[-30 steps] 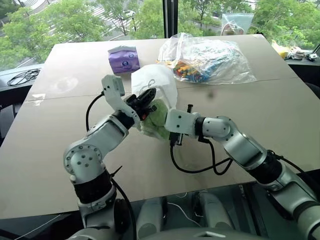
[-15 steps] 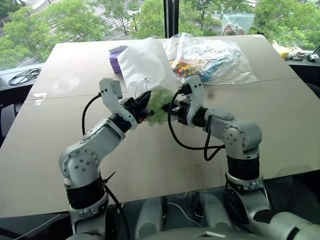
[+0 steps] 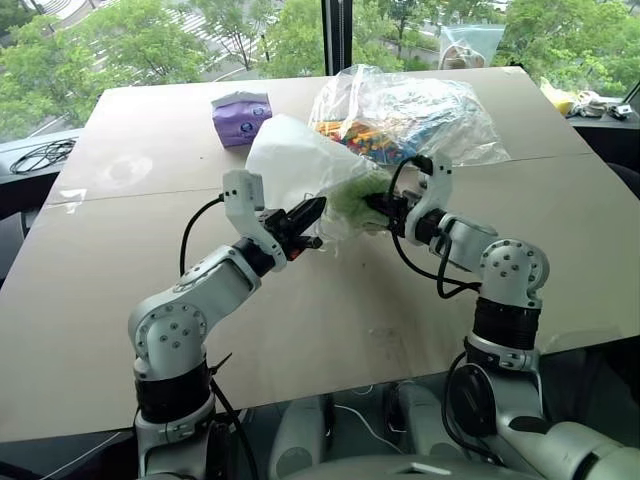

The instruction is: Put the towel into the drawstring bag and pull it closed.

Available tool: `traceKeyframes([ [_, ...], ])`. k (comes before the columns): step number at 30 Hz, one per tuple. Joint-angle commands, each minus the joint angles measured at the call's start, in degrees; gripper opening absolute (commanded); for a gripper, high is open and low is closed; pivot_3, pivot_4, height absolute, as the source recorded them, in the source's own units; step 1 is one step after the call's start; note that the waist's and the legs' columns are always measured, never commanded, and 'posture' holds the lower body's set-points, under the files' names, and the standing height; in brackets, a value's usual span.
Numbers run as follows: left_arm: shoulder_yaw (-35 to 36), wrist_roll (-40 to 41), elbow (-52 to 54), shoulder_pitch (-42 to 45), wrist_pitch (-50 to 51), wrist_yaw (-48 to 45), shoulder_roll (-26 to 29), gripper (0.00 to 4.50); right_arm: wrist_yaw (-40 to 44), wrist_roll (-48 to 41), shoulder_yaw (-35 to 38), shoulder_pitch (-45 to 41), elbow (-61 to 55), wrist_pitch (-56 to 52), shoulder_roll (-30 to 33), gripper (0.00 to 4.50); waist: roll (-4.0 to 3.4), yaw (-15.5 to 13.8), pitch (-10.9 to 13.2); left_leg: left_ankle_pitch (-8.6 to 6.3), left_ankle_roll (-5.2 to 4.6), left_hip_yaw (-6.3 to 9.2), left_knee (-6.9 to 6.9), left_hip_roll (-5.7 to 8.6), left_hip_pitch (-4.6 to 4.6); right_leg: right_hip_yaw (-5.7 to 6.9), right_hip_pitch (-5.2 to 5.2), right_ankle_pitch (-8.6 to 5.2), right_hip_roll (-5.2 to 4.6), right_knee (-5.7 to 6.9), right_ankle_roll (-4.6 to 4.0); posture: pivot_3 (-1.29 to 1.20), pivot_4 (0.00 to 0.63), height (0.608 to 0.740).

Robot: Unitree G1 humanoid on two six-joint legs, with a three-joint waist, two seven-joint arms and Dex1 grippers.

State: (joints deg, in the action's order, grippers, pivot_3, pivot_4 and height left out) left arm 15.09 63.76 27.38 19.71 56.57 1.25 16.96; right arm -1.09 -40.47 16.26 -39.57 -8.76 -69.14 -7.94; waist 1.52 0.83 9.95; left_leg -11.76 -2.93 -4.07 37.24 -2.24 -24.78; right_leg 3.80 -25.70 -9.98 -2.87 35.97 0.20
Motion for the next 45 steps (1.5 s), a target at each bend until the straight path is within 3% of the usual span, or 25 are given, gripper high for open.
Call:
traceKeyframes([
  [1, -1.9, 0.1, -0.4, 2.2, -1.5, -2.5, 0.2, 0.00, 4.8, 0.0, -13.4, -2.7, -4.6, 2.5, -3.4, 0.01, 0.00, 0.1, 0.0, 0.00, 0.00, -0.02, 0.00, 0.00, 0.01, -0.03, 0.00, 0.00, 0.01, 0.00, 0.00, 0.00, 0.150, 0.740],
  [4, -2.6, 0.4, -1.3, 3.5, -1.4, -3.4, 0.3, 0.00, 12.4, 4.0, -24.2, -1.2, -8.1, 7.2, 5.1, 0.01, -0.01, 0.0, 0.0, 0.00, 0.00, 0.00, 0.00, -0.01, 0.01, -0.03, -0.02, -0.01, 0.07, 0.00, 0.00, 0.00, 0.150, 0.740],
  [7, -3.1, 1.5, -1.3, 3.6, -1.0, -4.3, 0.4, 0.00, 16.9, 4.4, -26.7, -0.2, -9.3, 10.1, 7.9, 0.01, 0.00, -0.3, 0.0, 0.00, -0.01, 0.05, 0.02, 0.03, -0.02, 0.02, 0.05, -0.02, 0.01, -0.08, 0.01, 0.00, 0.150, 0.740],
  [15, -3.9, 7.1, 0.7, 2.3, 0.4, -4.6, 0.9, 0.00, 0.4, 2.4, -9.1, -2.7, 0.1, 15.5, -6.4, 0.01, -0.01, -0.6, 0.0, 0.00, 0.00, 0.13, 0.02, -0.06, -0.01, 0.03, 0.05, 0.00, 0.07, -0.03, 0.00, 0.00, 0.150, 0.740],
  [19, -4.6, 9.0, 0.9, 2.4, 0.2, -3.3, 0.9, 0.00, 0.8, -0.8, -11.3, -1.5, -1.1, 13.3, -5.8, 0.01, -0.03, 0.0, 0.0, -0.01, 0.00, -0.01, 0.05, 0.01, -0.04, -0.03, 0.02, 0.00, -0.03, -0.06, 0.01, 0.00, 0.150, 0.740],
  [21, -4.9, 9.6, 0.7, 2.9, 0.1, -2.7, 0.8, 0.00, -3.8, -4.8, -6.9, -2.0, 0.0, 14.9, -9.2, 0.01, -0.03, 0.2, 0.0, -0.01, -0.01, -0.05, 0.02, 0.00, -0.02, -0.07, 0.00, 0.00, -0.02, -0.07, 0.01, 0.00, 0.150, 0.740],
  [23, -5.2, 10.2, 0.1, 3.9, -0.3, -1.9, 0.5, 0.00, -4.8, -4.6, -7.3, -2.7, 1.0, 16.2, -7.7, 0.01, -0.03, -0.1, 0.0, -0.01, -0.01, 0.03, -0.03, -0.01, -0.02, -0.06, -0.01, 0.00, 0.01, -0.06, 0.01, 0.00, 0.150, 0.740],
  [28, -5.8, 10.0, -1.7, 6.7, -1.0, -0.8, -0.4, 0.00, -5.0, -4.6, -11.5, -2.2, 0.8, 14.4, -5.0, 2.32, -0.04, -0.1, 0.0, 0.00, -0.01, 0.04, -0.02, -0.01, -0.02, -0.03, 0.00, -0.01, 0.07, -0.06, 0.01, 0.00, 0.150, 0.740],
  [29, -5.8, 9.7, -2.2, 7.4, -1.2, -0.8, -0.4, 0.00, -5.2, -3.6, -12.6, -2.0, 0.5, 14.3, -4.1, 3.05, -0.04, -0.1, 0.0, 0.00, -0.01, 0.00, -0.02, 0.00, -0.01, -0.06, 0.00, -0.01, 0.06, -0.06, 0.01, 0.00, 0.150, 0.740],
  [30, -5.7, 9.4, -2.7, 8.0, -1.5, -0.8, -0.4, 0.00, -5.2, -2.5, -13.8, -1.8, 0.2, 14.1, -3.0, 3.27, -0.04, -0.1, 0.0, 0.00, -0.01, 0.00, -0.01, 0.00, -0.02, -0.06, 0.00, -0.01, 0.06, -0.06, 0.01, 0.00, 0.150, 0.740],
  [32, -5.1, 9.3, -3.9, 9.1, -2.2, -0.5, -0.4, 0.00, -4.5, -0.5, -16.0, -1.2, -0.4, 13.3, -0.6, 4.16, -0.04, -0.1, 0.0, 0.00, -0.01, 0.00, -0.01, 0.00, -0.02, -0.05, 0.00, -0.01, 0.06, -0.07, 0.01, 0.00, 0.150, 0.740],
  [39, -1.7, 7.3, -9.8, 13.5, -4.6, -1.7, 2.2, 0.00, 1.7, 0.4, -17.6, 0.5, -4.1, 10.4, 6.8, 4.16, -0.03, -0.2, 0.0, 0.00, -0.01, 0.03, -0.02, 0.00, -0.03, -0.02, -0.01, -0.01, 0.08, -0.07, 0.01, 0.00, 0.150, 0.740],
  [41, -2.0, 6.2, -10.4, 13.5, -4.7, -2.5, 2.9, 0.00, 3.2, -3.6, -14.3, 0.1, -5.6, 8.6, 7.2, 4.16, -0.03, -0.2, 0.0, 0.00, -0.01, -0.01, -0.01, 0.01, -0.03, -0.05, 0.00, -0.01, 0.07, -0.08, 0.02, 0.00, 0.150, 0.740],
  [45, -1.8, 6.3, -10.2, 13.7, -4.6, -2.6, 2.4, 0.00, 13.2, -12.7, -11.0, 2.9, -13.8, 4.9, 14.8, 4.16, -0.03, -0.5, 0.1, 0.00, -0.01, 0.02, -0.04, 0.01, -0.07, -0.01, 0.00, 0.00, 0.05, -0.11, 0.03, 0.00, 0.150, 0.740],
])
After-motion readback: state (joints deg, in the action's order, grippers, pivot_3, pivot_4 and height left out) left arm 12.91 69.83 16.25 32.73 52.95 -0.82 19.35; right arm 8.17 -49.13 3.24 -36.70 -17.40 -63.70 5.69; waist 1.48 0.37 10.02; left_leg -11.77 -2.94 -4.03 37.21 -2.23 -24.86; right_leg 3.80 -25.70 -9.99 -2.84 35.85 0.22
